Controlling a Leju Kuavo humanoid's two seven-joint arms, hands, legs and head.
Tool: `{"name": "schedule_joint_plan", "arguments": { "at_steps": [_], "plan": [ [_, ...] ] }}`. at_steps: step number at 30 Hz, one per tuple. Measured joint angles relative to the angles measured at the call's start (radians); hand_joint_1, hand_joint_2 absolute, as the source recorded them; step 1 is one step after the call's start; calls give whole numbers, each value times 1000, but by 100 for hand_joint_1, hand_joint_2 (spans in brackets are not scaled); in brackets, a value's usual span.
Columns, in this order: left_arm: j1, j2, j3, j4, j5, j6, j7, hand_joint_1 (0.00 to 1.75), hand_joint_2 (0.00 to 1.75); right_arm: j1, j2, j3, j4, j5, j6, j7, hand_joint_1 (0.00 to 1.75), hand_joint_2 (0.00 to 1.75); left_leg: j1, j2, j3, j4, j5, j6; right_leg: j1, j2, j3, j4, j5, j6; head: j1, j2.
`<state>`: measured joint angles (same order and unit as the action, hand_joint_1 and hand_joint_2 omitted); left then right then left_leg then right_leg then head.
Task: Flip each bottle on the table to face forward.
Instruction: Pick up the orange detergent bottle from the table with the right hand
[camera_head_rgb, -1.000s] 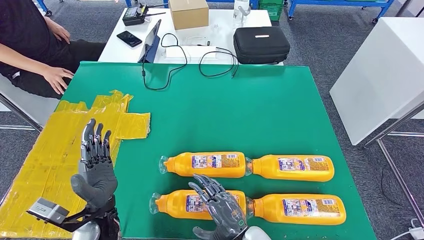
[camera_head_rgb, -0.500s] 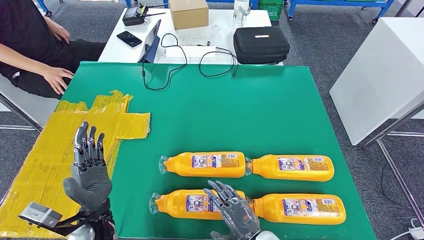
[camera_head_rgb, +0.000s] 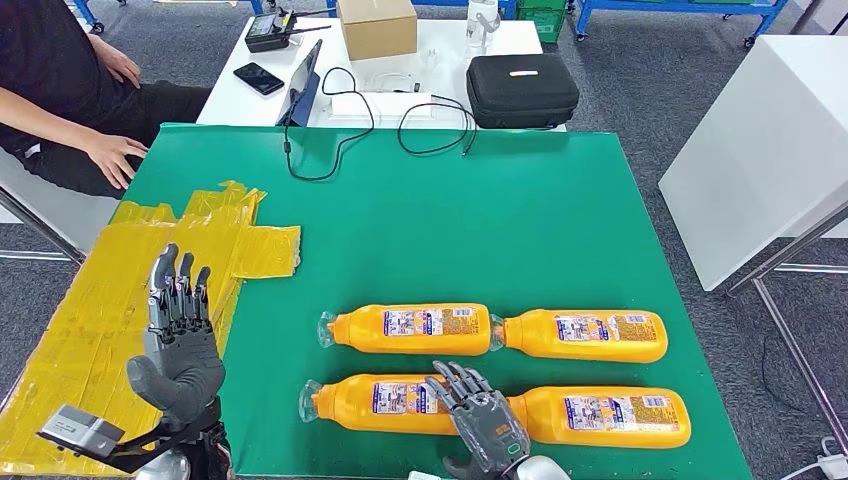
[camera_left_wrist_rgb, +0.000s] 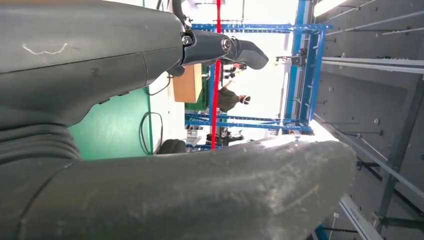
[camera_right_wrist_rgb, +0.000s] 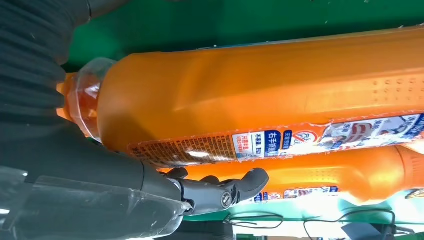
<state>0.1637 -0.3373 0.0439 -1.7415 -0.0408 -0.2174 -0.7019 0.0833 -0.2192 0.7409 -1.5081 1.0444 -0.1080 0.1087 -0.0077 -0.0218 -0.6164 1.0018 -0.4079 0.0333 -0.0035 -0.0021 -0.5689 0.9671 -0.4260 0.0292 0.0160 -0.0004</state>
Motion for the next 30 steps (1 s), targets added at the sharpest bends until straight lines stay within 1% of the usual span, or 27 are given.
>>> {"name": "schedule_joint_plan", "arguments": {
  "at_steps": [4,5,8,9,10,12,19,30],
  "plan": [
    [-3,-1,0,3,-1,-5,0,0,0,-25,11,-2,38,-4,6,-1,2,175,0,0,1,0,0,0,0,0,1,0,0,0,0,0],
    [-4,-1,0,3,-1,-5,0,0,0,-31,14,-4,48,-7,8,-3,37,175,0,0,1,0,0,0,0,0,1,0,0,0,0,0],
    [-8,-2,0,6,-1,-6,0,0,0,-42,22,-9,71,-16,10,-12,161,175,0,1,2,0,0,0,0,0,1,0,0,0,0,0],
    [-9,-3,0,7,-1,-6,0,0,0,-44,25,-11,78,-18,11,-16,169,175,0,1,3,0,0,0,0,0,2,0,0,0,0,0],
    [-9,-3,0,9,0,-6,0,0,0,-47,27,-14,86,-22,11,-20,173,175,0,1,3,0,0,0,0,1,2,0,0,0,0,0],
    [-10,-3,0,11,0,-6,0,0,0,-52,32,-18,101,-27,12,-29,175,175,0,2,4,0,-1,0,0,1,3,0,0,0,0,0],
    [-11,-3,-1,12,0,-6,0,0,0,-69,46,-31,135,-37,12,-44,175,175,1,2,12,0,-4,-1,1,2,0,-1,-2,0,0,0],
    [-11,-3,-1,12,1,-6,0,0,0,-72,55,-42,147,-46,13,-51,175,175,1,2,13,0,-5,-2,1,3,0,-1,-1,0,0,0]
  ]
}}
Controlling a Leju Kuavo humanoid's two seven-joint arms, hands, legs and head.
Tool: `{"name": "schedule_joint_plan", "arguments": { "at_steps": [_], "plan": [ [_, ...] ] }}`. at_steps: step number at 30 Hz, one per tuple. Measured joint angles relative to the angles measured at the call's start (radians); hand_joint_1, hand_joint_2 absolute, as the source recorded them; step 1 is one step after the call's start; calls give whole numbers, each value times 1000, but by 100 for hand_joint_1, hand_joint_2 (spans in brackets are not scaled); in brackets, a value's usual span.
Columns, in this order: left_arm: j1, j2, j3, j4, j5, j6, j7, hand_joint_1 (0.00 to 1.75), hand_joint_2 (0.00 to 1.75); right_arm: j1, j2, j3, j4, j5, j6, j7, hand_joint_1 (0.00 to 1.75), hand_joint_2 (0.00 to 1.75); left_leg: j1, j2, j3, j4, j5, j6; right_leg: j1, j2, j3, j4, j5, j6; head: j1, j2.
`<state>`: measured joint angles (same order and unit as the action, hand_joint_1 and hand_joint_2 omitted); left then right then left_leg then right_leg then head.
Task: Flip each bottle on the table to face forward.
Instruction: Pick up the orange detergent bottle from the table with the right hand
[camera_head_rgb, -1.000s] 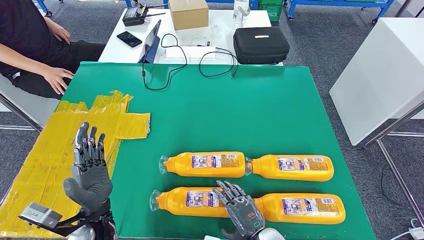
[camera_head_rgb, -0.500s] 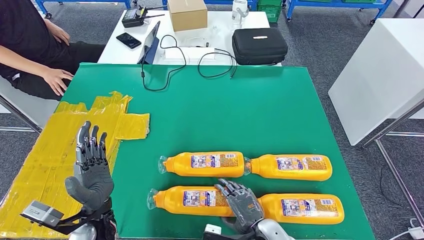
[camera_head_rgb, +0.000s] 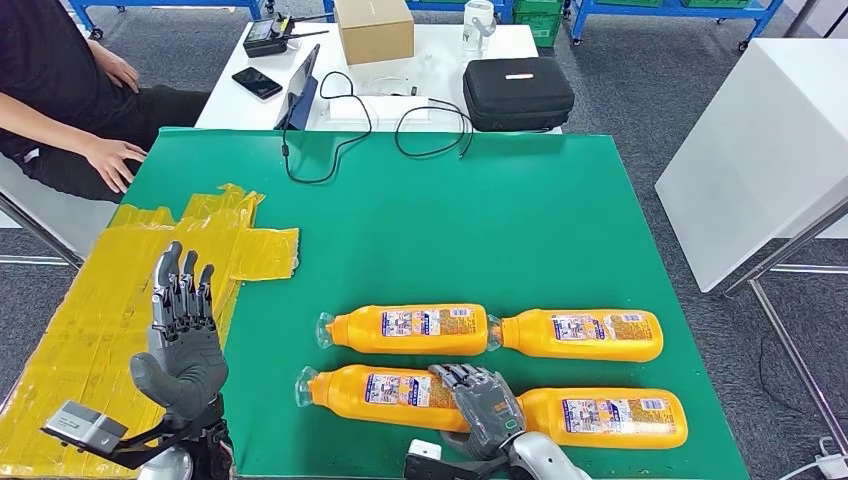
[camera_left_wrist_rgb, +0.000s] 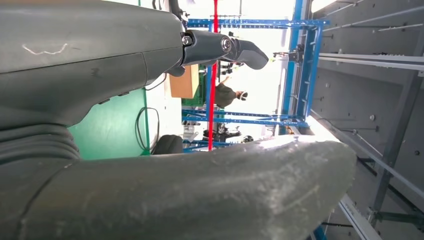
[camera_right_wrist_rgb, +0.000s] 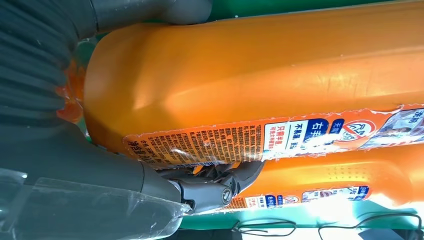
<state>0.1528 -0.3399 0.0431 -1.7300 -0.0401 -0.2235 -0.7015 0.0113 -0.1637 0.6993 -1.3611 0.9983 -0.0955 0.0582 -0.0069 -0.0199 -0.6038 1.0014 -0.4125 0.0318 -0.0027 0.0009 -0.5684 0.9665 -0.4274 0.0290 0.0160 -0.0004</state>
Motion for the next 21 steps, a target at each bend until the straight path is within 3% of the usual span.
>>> {"name": "schedule_joint_plan", "arguments": {
  "at_steps": [7,12,17,21],
  "plan": [
    [-1,0,0,0,8,0,0,0,0,1,6,-14,4,-53,-15,-39,175,175,0,0,0,0,0,0,0,0,0,0,0,0,0,0],
    [-2,-2,0,0,29,19,0,0,0,37,42,-47,-29,-126,-104,-159,175,175,0,0,-4,0,3,2,0,0,7,0,1,0,0,0],
    [-2,-7,1,14,52,168,34,0,0,100,112,-104,-184,-273,-181,-339,175,175,0,-1,-6,0,3,2,0,-1,5,1,1,0,0,0],
    [-4,-9,6,42,56,226,51,0,0,141,153,-158,-327,-317,-176,-376,175,175,0,-1,-7,0,3,2,0,-1,4,0,0,0,0,0]
  ]
}}
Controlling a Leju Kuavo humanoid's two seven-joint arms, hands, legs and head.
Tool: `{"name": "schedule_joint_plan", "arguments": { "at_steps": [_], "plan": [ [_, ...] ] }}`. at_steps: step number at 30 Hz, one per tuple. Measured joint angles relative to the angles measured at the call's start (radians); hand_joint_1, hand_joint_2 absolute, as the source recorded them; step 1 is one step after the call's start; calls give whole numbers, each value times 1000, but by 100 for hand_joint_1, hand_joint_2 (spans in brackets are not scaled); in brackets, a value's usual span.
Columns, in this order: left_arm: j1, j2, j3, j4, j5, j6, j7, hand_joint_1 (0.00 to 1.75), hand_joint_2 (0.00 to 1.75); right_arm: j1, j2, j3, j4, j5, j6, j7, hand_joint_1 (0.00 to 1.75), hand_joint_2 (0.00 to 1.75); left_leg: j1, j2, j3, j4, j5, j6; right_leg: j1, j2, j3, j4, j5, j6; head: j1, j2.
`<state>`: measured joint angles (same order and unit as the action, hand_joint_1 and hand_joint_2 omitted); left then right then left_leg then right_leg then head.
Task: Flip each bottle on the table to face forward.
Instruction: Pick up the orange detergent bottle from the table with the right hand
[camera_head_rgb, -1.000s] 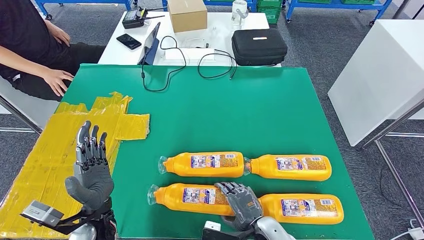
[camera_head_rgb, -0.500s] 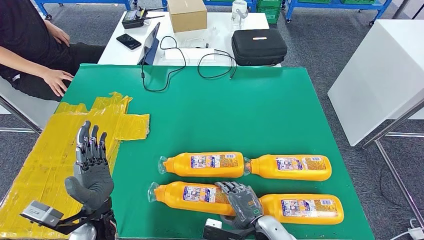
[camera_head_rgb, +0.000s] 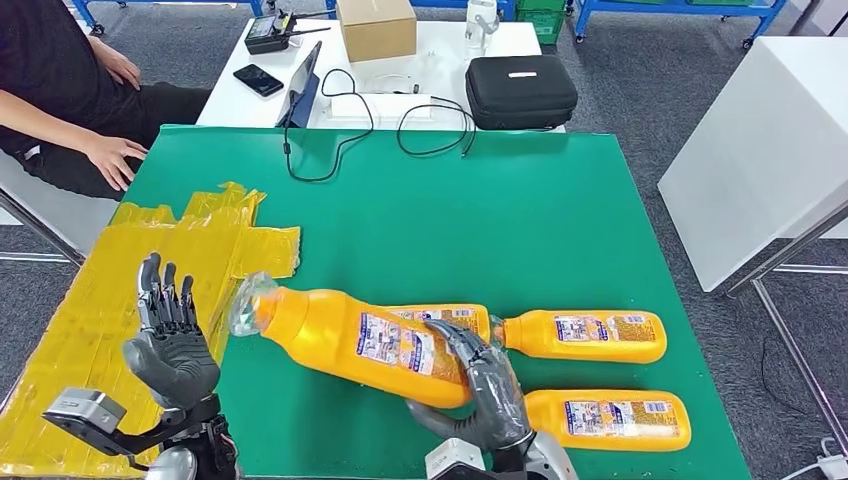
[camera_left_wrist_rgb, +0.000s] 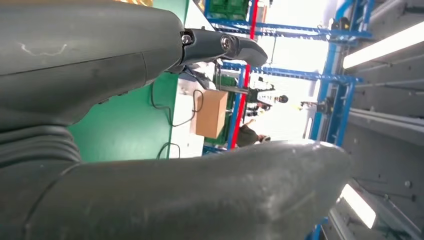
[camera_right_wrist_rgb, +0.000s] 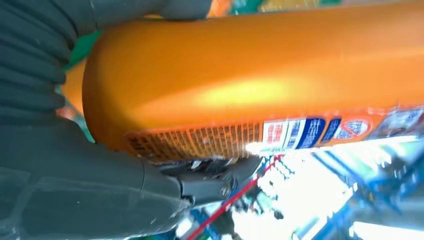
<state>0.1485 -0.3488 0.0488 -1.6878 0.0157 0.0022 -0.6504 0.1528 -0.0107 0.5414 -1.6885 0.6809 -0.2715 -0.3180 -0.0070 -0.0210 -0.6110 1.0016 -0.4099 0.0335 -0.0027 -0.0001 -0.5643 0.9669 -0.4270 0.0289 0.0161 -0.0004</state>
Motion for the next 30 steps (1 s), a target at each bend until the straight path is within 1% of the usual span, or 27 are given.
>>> {"name": "schedule_joint_plan", "arguments": {
  "at_steps": [4,11,30],
  "plan": [
    [-1,0,4,17,21,21,0,0,0,31,22,-37,-60,-6,0,-30,175,175,-1,0,-1,0,0,0,-1,0,-1,0,0,0,0,0],
    [-5,0,8,31,30,19,0,0,0,55,48,-72,-95,-16,2,-55,175,175,-1,0,-1,0,0,0,-1,0,-1,0,0,0,0,0],
    [-10,0,9,36,30,19,0,0,0,62,55,-87,-104,-17,9,-57,175,175,-1,0,-1,0,0,0,-1,0,-1,0,0,0,0,0]
  ]
}}
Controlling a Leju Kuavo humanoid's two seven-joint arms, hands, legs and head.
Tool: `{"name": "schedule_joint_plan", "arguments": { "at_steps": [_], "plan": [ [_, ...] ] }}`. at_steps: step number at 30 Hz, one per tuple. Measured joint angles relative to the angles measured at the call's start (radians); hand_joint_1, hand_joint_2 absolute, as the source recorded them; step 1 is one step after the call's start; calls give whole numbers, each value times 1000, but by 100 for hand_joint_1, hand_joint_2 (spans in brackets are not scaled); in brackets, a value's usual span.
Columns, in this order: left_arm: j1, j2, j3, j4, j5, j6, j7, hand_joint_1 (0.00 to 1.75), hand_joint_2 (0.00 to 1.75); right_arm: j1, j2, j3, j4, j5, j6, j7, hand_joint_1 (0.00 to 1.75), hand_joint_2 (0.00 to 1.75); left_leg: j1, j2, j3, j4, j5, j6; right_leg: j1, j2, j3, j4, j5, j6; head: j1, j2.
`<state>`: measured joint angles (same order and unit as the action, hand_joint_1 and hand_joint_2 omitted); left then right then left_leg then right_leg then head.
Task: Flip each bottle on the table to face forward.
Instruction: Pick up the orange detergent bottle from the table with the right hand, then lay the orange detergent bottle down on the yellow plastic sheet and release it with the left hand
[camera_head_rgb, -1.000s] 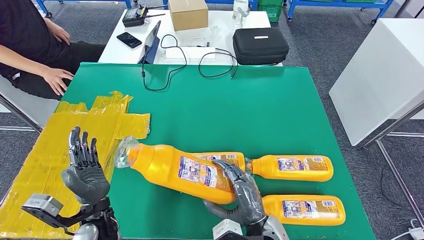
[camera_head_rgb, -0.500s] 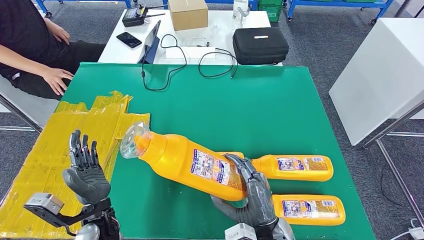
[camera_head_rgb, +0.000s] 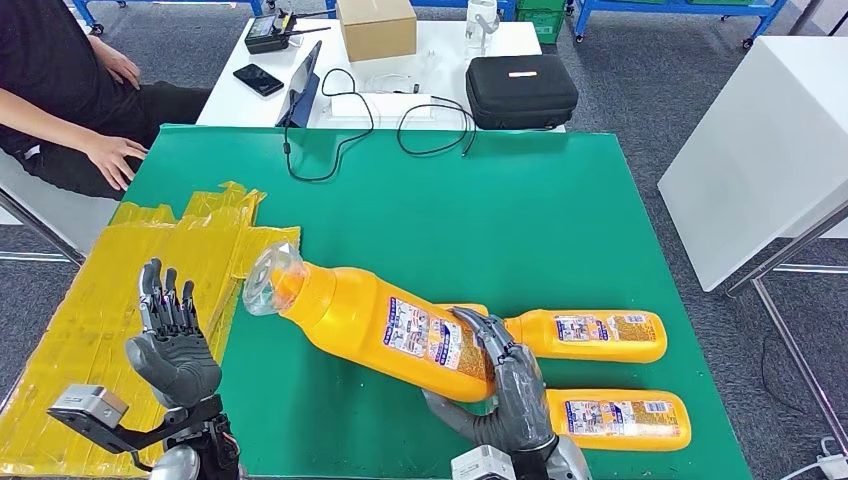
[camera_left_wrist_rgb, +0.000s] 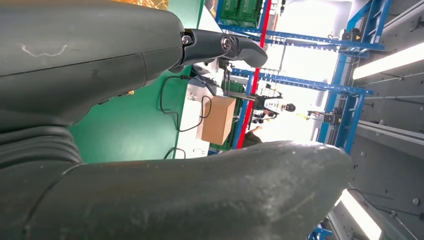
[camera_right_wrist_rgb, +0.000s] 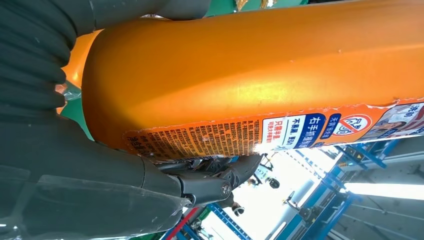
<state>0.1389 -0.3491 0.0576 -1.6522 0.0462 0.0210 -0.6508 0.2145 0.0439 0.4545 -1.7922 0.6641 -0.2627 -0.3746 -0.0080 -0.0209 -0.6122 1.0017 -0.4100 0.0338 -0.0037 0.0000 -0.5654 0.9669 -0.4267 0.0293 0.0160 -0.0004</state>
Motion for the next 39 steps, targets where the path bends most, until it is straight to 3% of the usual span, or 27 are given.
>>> {"name": "schedule_joint_plan", "arguments": {
  "at_steps": [38,39],
  "plan": [
    [0,0,0,0,0,0,0,0,0,0,3,-5,0,0,0,0,175,175,0,0,-1,0,0,0,0,0,-1,0,0,0,0,0],
    [0,0,0,0,0,0,0,0,44,0,4,-5,0,0,0,0,175,175,0,0,-1,0,0,0,0,0,-1,0,0,0,0,0]
  ]
}}
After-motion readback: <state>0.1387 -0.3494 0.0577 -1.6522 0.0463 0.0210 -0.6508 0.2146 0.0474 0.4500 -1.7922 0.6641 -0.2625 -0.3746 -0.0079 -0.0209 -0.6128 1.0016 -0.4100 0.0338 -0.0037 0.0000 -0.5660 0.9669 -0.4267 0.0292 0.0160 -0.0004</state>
